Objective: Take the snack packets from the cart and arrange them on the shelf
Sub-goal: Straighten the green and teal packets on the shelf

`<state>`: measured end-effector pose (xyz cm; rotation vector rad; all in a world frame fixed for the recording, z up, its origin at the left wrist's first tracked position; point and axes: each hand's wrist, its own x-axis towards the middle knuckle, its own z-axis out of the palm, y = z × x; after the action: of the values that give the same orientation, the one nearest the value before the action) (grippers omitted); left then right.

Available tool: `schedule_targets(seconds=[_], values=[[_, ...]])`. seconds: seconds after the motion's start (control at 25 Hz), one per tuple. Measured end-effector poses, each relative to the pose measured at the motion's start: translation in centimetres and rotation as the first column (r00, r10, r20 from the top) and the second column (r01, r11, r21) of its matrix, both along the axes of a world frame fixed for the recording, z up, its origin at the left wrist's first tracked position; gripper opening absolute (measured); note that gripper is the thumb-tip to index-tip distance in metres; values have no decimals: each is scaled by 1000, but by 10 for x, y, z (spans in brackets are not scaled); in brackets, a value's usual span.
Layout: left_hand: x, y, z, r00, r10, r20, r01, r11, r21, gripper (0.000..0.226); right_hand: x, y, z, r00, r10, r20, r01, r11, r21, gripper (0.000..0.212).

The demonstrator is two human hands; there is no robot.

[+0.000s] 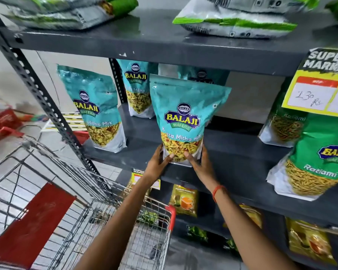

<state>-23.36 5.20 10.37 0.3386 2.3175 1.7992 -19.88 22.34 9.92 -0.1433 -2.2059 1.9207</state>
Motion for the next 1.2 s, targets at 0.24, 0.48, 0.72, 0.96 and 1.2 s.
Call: schedule_targets(seconds=[0.24, 0.48, 0.72, 0.96, 1.2], values=[[3, -1, 3, 999, 0, 47, 0, 1000, -15, 60, 8, -3, 8, 998, 15, 55, -14, 1000, -5, 62], [10, 2, 12, 999, -46, 12, 47, 995, -92, 78, 15, 0, 15, 991, 35, 131, -32, 999, -25, 102], [20, 9, 33, 999, 20, -35, -23, 996, -87, 82, 17, -2, 31, 986, -9, 169, 1, 999, 50, 136], [21, 6, 37, 999, 40, -25, -42, 996, -78, 82, 18, -2, 34, 989, -3, 150, 0, 1000, 21, 130], [21, 6, 41, 982, 127, -141, -136, 989, -56, 79, 26, -26, 54, 890, -297, -346, 389, 890, 237, 91]])
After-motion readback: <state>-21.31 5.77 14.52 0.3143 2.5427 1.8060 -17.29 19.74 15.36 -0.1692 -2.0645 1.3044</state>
